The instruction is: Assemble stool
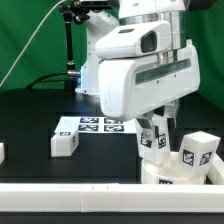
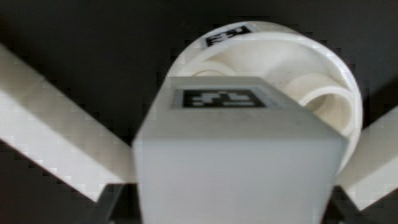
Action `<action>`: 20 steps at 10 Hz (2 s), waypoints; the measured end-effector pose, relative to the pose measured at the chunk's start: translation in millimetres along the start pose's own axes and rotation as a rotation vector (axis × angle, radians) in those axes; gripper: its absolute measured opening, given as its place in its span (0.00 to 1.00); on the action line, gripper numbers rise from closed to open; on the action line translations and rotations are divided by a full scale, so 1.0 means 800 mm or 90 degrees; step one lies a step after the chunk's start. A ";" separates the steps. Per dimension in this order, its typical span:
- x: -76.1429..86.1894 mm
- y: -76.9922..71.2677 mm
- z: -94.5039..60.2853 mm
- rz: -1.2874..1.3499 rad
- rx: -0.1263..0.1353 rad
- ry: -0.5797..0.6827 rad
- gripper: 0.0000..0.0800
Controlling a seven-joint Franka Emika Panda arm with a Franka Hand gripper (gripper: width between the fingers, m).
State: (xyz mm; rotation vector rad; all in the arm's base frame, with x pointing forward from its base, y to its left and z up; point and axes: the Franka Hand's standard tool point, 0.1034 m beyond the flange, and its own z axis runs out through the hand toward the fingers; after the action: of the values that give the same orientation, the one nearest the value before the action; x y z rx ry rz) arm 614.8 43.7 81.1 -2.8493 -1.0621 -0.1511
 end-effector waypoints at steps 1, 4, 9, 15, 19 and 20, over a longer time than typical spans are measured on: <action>-0.001 0.002 0.000 0.069 0.004 0.006 0.42; 0.007 -0.001 0.001 0.284 -0.006 0.028 0.42; 0.002 0.004 0.002 0.626 -0.032 0.048 0.42; -0.004 0.007 0.003 0.953 -0.030 0.059 0.42; -0.009 0.004 0.004 1.150 -0.015 0.058 0.42; -0.010 0.003 0.004 1.191 -0.014 0.058 0.42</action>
Offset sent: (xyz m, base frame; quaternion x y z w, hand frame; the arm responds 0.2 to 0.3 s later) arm -0.0074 0.0087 -0.0064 -0.0207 0.0204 0.2717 0.9620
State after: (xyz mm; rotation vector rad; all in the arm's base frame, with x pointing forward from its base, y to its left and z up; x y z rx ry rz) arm 610.5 37.2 76.7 -2.5007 1.6449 -0.0920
